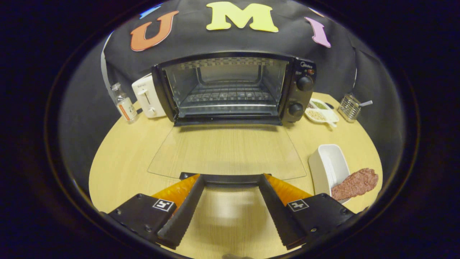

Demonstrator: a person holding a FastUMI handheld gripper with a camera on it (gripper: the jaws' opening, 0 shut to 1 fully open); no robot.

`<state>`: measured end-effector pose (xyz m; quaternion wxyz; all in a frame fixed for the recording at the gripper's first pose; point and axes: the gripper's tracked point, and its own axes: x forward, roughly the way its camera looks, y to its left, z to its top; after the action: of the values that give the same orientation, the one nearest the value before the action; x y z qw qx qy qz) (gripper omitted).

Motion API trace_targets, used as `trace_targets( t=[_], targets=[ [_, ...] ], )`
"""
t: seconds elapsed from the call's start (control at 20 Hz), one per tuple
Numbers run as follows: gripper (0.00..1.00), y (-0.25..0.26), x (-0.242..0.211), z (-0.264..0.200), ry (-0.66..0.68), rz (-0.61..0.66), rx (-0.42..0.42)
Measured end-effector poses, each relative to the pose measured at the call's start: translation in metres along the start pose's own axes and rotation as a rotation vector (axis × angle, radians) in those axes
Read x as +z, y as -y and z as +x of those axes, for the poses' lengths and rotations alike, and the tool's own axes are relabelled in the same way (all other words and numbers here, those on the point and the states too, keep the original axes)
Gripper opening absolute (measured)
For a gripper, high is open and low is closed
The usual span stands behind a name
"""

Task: Open the toaster oven, put the food inside, and close the toaster oven door.

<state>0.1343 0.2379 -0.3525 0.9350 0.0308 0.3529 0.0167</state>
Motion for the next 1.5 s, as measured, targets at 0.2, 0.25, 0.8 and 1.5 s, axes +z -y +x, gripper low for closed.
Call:
trace_targets(
  t=[0.2,0.25,0.8,1.5],
  targets=[
    [0.99,0.000,-0.004,0.005,0.000,-0.046,-0.037],
    [0.99,0.000,-0.006,0.005,-0.006,-0.043,-0.037],
    [1.00,0.046,0.027,-0.033,0.035,-0.037,0.070],
    [0.99,0.260,0.028,-0.048,-0.067,-0.106,0.281]
  ],
)
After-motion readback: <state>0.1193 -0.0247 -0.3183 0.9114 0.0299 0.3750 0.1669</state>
